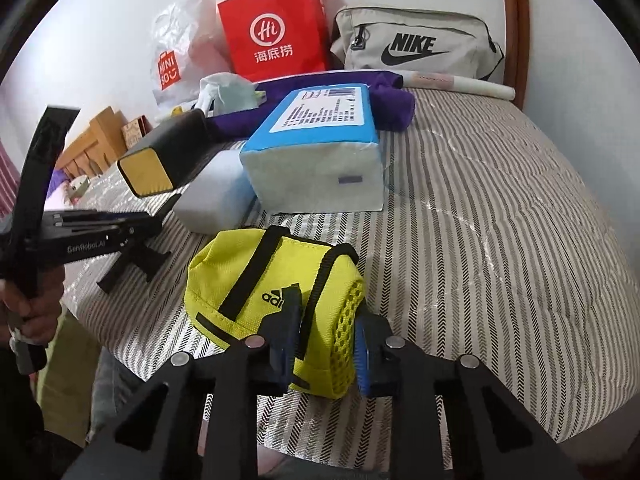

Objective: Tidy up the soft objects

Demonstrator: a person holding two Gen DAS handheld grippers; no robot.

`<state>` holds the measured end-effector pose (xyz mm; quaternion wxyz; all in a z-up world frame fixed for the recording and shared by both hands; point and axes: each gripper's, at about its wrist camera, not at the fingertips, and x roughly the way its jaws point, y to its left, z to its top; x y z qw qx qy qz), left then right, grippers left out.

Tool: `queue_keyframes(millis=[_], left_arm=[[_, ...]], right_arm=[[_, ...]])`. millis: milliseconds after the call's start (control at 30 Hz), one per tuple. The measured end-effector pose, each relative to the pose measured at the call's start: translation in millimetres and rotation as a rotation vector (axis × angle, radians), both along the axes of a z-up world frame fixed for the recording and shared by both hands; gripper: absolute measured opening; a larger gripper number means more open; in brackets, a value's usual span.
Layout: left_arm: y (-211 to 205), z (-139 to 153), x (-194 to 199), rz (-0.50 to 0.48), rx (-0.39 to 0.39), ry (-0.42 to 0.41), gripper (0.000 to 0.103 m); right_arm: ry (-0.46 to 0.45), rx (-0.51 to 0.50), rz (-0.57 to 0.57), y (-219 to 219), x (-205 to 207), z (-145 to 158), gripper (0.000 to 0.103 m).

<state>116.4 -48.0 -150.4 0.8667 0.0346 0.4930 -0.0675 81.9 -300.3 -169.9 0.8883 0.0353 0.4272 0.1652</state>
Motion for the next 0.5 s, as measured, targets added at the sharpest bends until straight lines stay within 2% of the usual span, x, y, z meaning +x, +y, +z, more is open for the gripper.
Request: queue_keyframes(millis=[100,133,200,367,500], left_arm=[[-7.3,-0.6,-0.8,-0.017,0.037,-0.022,0.025],[-9.6,-1.0,0.3,-0.026,0.029,-0.024,0.02],[-9.3,-0.7,1.2,-0.036,0.024,-0.028,0.02],[1.4,4.4,-2.8,-0.023,-0.02,-0.043,0.019],[12.2,19.3,-11.1,-0.016,-0.069,-0.072,0.019]], right_arm=[[0.0,0.014,-0.009,-0.5,1.9,-0.8,0.021],[0.0,0.015,-0.009,0.6,2.3,-1.1,0.02],[-0.003,0.029,-0.008,0.2,3.4,-1.2,0.017],[-0.009,0.081,-0.008,-6.3,1.6,7.2,0.014],[-0.036,0.079,-0.012,-8.0,-2.2,19.8,0.014]])
